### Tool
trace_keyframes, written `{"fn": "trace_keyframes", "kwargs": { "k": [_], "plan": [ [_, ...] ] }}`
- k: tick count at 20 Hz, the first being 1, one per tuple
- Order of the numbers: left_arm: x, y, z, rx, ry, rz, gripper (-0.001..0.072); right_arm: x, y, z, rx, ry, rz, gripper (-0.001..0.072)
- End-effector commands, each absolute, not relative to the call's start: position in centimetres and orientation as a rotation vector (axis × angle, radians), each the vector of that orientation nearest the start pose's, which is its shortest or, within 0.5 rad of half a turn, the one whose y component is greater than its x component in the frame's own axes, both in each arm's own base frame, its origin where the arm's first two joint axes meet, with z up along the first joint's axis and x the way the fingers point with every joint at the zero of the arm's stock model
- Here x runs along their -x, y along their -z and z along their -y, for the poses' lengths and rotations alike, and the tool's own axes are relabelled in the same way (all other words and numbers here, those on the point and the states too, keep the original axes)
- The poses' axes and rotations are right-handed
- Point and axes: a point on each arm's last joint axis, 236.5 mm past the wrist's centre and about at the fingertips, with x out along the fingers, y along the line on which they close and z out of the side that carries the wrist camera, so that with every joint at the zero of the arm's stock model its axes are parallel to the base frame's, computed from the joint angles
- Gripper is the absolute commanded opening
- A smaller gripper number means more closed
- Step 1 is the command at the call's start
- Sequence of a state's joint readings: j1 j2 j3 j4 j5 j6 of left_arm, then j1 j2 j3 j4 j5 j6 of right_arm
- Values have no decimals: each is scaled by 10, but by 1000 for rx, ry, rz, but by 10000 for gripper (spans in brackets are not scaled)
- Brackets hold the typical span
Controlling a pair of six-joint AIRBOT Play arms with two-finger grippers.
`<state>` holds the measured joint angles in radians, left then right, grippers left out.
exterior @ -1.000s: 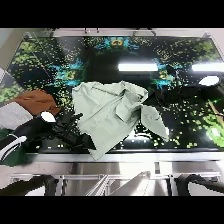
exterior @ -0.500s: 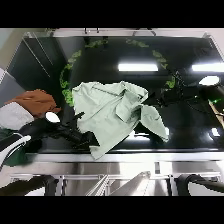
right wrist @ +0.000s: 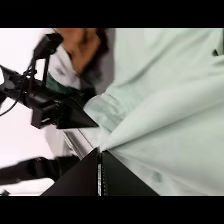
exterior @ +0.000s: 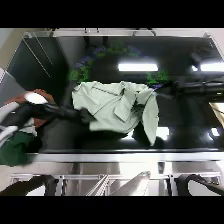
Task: Fold the shirts.
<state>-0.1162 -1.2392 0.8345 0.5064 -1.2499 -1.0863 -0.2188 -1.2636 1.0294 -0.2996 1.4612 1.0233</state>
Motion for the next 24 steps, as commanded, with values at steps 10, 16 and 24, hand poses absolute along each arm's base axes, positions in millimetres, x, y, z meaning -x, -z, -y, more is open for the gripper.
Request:
{"fn": "trace_keyframes", "kwargs": {
  "k": [10,16,24],
  "plan": [
    [-237,-466,88,227,631,21,20,-211,-498,-26,-686,-857,506,16],
    [-253,-519,58,249,732,111,19,-187,-526,-15,-572,-731,698,16],
    [-341,-430,44,628,994,-168,19,-301,-428,7,-578,-448,267,15]
  ]
}}
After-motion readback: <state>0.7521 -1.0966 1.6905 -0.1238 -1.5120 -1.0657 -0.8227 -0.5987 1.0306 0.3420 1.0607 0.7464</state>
